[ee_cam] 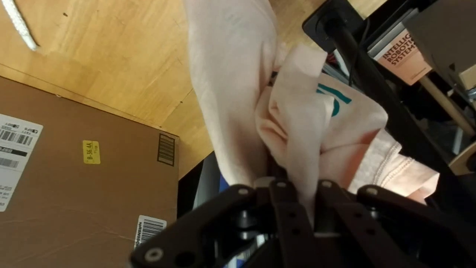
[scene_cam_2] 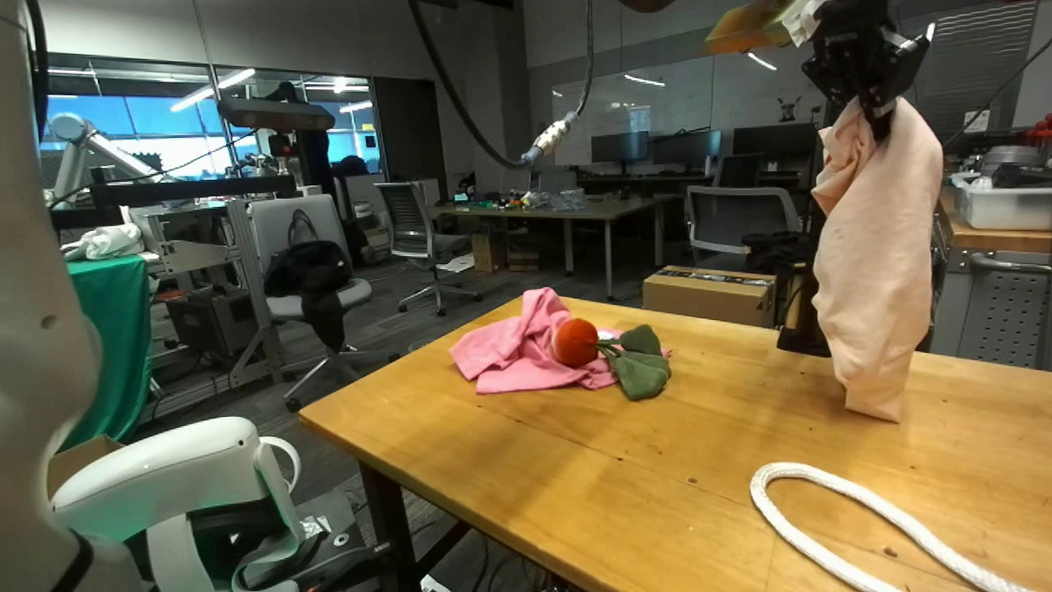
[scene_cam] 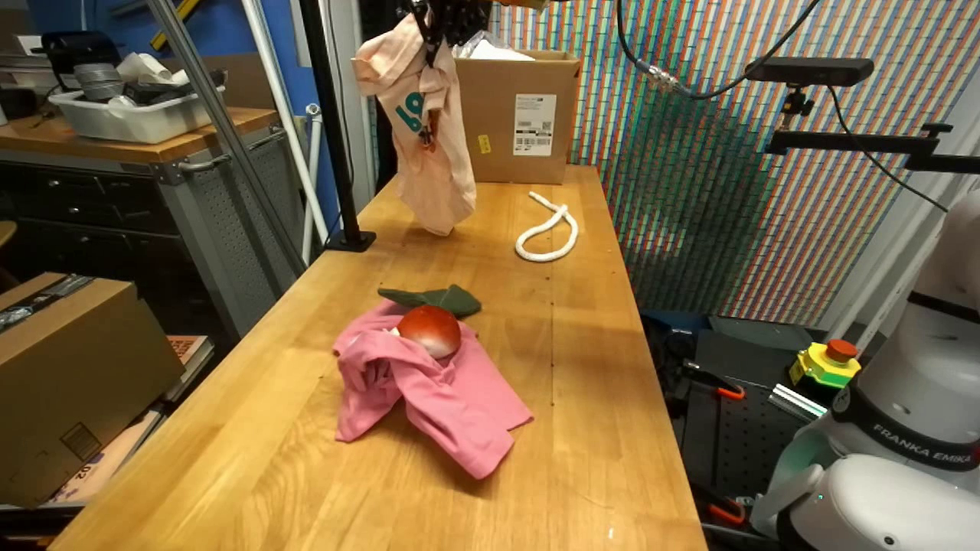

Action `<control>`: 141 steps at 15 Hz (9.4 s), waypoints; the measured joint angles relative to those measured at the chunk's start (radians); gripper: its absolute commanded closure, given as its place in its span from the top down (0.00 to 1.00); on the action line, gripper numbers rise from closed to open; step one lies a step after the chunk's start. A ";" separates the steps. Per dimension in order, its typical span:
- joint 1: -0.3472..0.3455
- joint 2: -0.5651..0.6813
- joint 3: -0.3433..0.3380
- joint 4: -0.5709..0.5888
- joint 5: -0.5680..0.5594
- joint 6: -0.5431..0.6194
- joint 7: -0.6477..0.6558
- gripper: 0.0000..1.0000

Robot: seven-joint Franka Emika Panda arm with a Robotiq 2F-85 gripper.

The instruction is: Separate the objects on the table.

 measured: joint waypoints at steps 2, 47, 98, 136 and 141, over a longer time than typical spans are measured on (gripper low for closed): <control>0.005 0.028 -0.017 0.011 -0.015 0.030 0.041 0.02; 0.200 -0.049 0.201 -0.485 0.104 -0.257 -0.690 1.00; 0.262 0.085 0.032 -0.444 -0.527 0.292 -0.002 0.13; 0.234 0.043 0.242 -0.358 0.245 -0.202 -0.692 1.00; 0.218 0.099 0.243 -0.356 0.259 -0.207 -0.765 1.00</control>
